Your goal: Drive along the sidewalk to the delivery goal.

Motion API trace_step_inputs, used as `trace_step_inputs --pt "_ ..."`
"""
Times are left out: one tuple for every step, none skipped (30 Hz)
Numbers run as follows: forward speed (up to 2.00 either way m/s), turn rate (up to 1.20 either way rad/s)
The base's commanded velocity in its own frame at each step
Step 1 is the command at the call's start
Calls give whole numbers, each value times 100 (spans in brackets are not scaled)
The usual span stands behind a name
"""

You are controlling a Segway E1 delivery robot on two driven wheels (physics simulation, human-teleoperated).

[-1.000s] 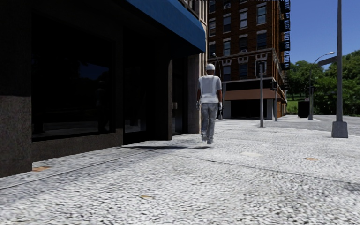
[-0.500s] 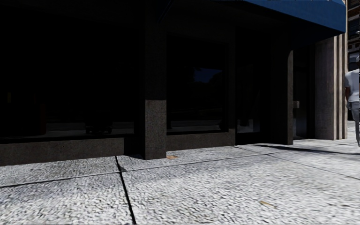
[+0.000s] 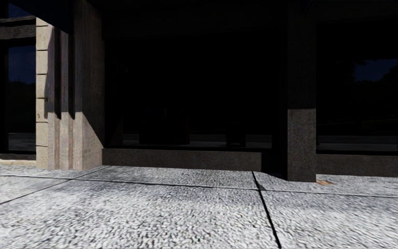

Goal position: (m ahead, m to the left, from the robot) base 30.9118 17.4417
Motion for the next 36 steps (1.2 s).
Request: trace_step_inputs --pt "0 120" --pt "0 120" --pt "0 120" --pt "0 120" --pt "0 120" --pt "0 120" --pt "0 120" --pt "0 120" --pt "0 120" --pt "0 120" --pt "0 120" --pt "0 120" --pt "0 120" --pt "0 120" --pt "0 120" --pt "0 120" --pt "0 120" --pt "0 120" --pt "0 120" --pt "0 120" --pt "0 120" --pt "0 118" --pt "0 118" --pt "0 118" --pt "0 118" --pt "0 118" --pt "0 118" --pt "0 117" --pt "0 117" --pt "0 -8" --pt "0 0" --pt "0 0" --pt "0 0" --pt "0 0" --pt "0 0" --pt "0 0"
